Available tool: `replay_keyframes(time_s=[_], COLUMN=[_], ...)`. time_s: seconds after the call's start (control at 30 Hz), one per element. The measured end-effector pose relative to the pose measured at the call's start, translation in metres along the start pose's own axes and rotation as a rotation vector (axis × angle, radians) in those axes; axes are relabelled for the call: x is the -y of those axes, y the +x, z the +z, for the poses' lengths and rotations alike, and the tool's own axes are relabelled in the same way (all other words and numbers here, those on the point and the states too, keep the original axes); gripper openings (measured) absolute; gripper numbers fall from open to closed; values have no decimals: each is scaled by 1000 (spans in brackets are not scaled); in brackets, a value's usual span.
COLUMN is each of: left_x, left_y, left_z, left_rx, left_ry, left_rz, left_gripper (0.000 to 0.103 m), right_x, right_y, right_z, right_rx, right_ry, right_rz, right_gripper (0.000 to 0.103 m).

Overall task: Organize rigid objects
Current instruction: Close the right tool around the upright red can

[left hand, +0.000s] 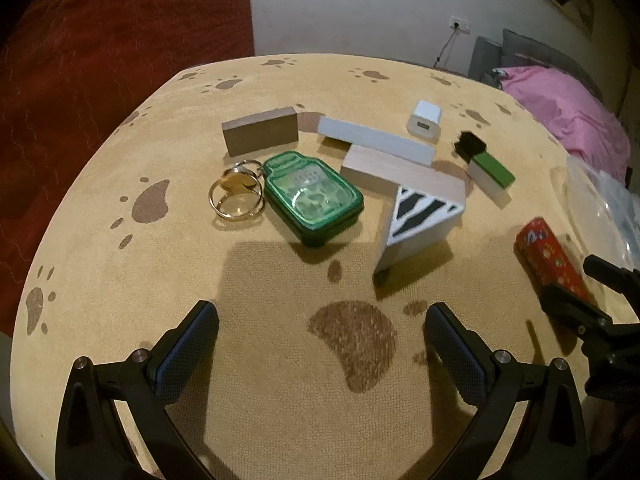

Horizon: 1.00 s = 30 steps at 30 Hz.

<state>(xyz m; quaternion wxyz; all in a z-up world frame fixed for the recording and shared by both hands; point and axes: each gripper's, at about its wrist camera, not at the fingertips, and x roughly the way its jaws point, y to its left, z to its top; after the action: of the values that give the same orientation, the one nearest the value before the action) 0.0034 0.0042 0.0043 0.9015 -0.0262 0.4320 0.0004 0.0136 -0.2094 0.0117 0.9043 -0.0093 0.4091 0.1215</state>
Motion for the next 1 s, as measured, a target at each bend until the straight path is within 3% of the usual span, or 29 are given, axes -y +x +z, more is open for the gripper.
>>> replay_keyframes(time_s=[0.3, 0.6, 0.87, 1.0], left_x=[2, 7, 13, 18], left_y=[-2, 0, 2, 1], left_z=[15, 17, 21, 27], left_rx=[37, 32, 37, 48], left_ry=[1, 9, 18, 25], left_rz=[16, 24, 24, 20], left_gripper=[103, 103, 103, 103], right_x=[-7, -11, -9, -6], right_y=[11, 14, 13, 12], right_z=[4, 4, 5, 5], right_rx=[-27, -18, -11, -12], right_ry=[-31, -59, -54, -47], right_rz=[16, -28, -48, -42], right_gripper=[77, 57, 41, 40])
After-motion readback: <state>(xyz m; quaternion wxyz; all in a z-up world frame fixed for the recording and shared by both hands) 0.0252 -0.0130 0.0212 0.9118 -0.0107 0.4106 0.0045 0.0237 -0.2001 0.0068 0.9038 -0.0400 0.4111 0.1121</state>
